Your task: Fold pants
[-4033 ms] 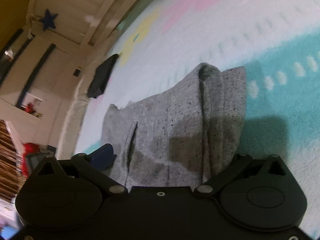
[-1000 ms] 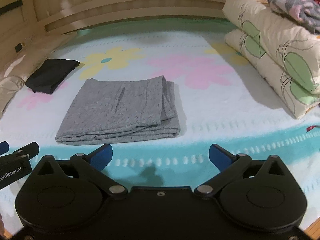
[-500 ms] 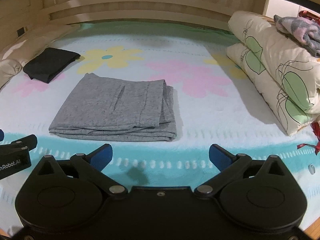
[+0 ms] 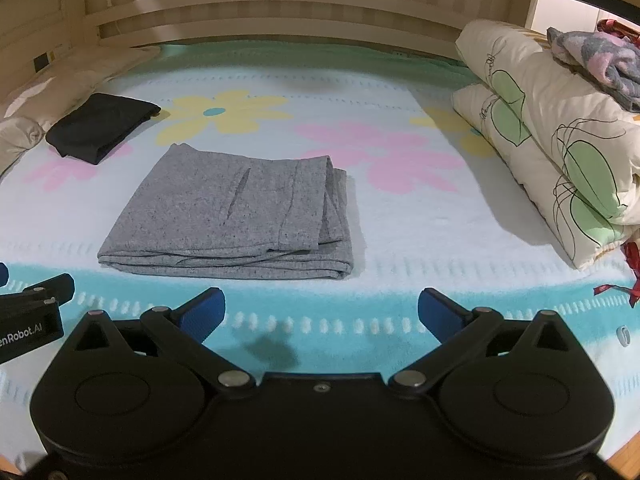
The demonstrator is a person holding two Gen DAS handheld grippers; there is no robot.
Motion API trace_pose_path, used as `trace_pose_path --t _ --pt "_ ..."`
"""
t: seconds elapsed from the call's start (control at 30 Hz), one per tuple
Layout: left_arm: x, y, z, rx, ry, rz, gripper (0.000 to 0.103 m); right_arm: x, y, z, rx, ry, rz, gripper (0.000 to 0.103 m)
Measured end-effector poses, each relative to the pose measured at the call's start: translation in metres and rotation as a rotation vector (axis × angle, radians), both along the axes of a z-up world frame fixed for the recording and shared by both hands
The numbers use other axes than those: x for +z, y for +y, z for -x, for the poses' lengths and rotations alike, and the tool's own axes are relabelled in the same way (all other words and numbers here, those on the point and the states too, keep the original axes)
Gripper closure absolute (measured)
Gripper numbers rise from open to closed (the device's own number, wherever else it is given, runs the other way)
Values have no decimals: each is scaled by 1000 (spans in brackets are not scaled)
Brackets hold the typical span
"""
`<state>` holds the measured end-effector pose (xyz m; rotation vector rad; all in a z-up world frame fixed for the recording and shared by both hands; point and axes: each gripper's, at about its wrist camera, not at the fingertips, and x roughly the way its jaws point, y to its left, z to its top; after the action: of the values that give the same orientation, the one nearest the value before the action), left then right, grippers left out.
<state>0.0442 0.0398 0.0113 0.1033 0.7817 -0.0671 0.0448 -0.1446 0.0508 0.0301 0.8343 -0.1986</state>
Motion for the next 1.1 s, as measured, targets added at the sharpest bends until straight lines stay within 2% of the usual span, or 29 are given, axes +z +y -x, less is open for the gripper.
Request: trace_pose_path --t 1.1 --pt "-5 -7 0 -19 31 4 25 -3 -4 0 -15 14 -10 1"
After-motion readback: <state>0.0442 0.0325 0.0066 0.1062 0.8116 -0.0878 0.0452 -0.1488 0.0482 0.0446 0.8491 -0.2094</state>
